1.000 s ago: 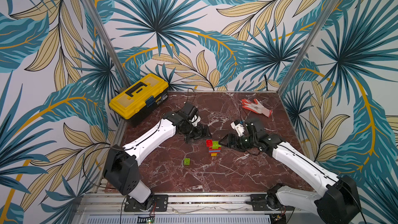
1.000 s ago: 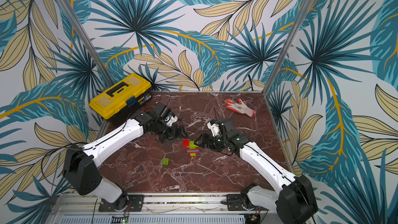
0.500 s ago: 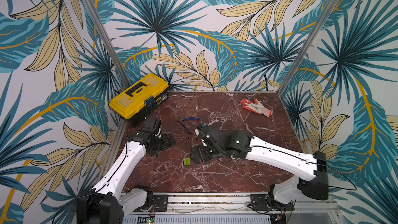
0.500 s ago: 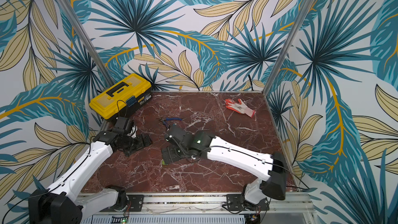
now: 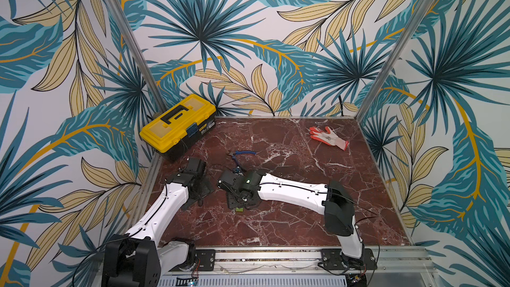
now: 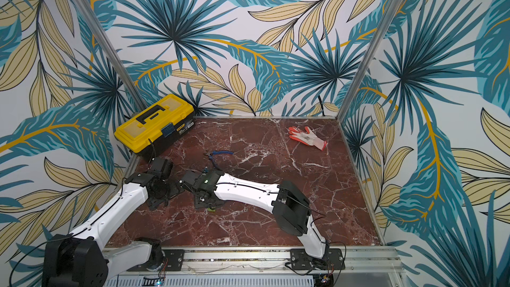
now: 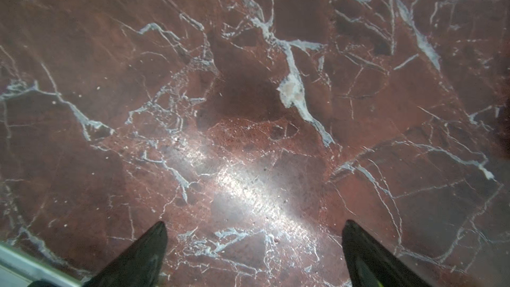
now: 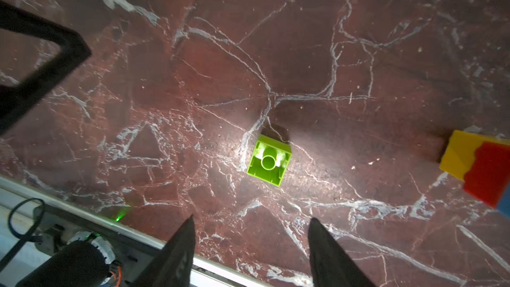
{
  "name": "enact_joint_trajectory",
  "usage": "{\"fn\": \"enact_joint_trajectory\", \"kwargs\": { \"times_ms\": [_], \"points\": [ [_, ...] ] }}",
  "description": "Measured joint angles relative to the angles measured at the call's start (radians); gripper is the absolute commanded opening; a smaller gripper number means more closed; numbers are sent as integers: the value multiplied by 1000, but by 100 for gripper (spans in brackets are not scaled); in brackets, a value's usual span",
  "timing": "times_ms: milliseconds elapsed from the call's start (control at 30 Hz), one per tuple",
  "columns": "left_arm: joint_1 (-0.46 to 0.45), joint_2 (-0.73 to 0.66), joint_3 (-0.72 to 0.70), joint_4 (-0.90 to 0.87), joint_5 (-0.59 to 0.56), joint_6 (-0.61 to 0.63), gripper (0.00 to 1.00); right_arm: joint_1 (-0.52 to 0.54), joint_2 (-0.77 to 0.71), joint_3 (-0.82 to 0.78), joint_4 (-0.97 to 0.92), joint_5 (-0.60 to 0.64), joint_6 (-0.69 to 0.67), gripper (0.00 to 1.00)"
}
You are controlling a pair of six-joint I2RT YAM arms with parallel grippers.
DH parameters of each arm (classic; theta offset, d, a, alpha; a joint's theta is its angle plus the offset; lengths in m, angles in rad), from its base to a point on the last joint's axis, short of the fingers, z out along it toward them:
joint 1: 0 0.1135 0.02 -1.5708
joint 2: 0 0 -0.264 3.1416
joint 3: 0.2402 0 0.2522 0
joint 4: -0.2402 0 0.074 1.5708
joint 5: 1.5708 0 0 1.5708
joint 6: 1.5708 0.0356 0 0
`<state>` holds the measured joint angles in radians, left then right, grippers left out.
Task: Assemble a carrot with lego
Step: Pick up the lego brick from the center of the board.
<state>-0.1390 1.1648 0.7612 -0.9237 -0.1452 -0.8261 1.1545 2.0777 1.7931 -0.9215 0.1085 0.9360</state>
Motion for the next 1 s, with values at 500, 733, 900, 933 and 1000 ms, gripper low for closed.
{"fn": "enact_joint_trajectory", "kwargs": {
  "times_ms": [500,733,900,933,1000],
  "points": [
    [3,-18,0,4,28,5,99,-33,132,25,-3,-46,109,60],
    [3,-23,0,11,47,9,100,-45,154,38,0,-63,119,53],
    [3,-35,0,15,55,10,99,-53,183,45,1,-80,119,49],
    [3,-37,0,15,56,11,99,-55,187,45,1,-82,119,48],
    [3,-37,0,15,56,11,99,-56,188,45,1,-88,119,45]
  ]
}}
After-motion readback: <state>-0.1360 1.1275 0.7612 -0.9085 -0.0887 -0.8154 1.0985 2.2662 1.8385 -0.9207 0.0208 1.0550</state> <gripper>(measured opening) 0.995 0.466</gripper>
